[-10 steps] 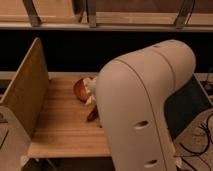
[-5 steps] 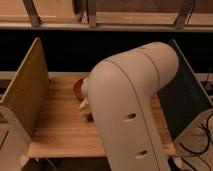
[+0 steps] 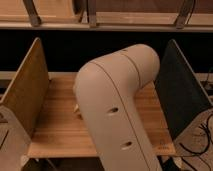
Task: Place the pepper on the white sponge
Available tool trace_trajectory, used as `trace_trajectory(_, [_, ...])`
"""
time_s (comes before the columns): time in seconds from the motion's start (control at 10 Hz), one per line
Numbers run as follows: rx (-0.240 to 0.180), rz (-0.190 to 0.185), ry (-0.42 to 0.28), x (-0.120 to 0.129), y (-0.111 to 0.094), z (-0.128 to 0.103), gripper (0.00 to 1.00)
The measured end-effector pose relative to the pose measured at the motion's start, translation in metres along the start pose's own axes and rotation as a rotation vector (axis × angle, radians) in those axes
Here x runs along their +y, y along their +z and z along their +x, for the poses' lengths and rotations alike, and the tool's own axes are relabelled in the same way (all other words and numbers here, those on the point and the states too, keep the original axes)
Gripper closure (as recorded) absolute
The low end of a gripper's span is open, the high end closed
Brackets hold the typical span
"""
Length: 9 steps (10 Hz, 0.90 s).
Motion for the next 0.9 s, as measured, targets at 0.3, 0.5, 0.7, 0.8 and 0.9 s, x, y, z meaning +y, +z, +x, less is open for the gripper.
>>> trace_trajectory(0.3, [0.051, 0.002, 0.009, 0.002, 0.02, -0.001, 0.22])
trace_trajectory(0.5, [0.049, 0.016, 0.006, -0.001, 0.021, -0.006, 0.38])
trace_trajectory(0.7, [0.033, 0.028, 0.004, -0.003, 0.019, -0.012, 0.58])
trace_trajectory(0.8, [0.026, 0.03, 0.007, -0.003, 0.018, -0.014, 0.67])
trace_trajectory(0.9, [0.02, 0.031, 0.007, -0.002, 0.017, -0.015, 0.78])
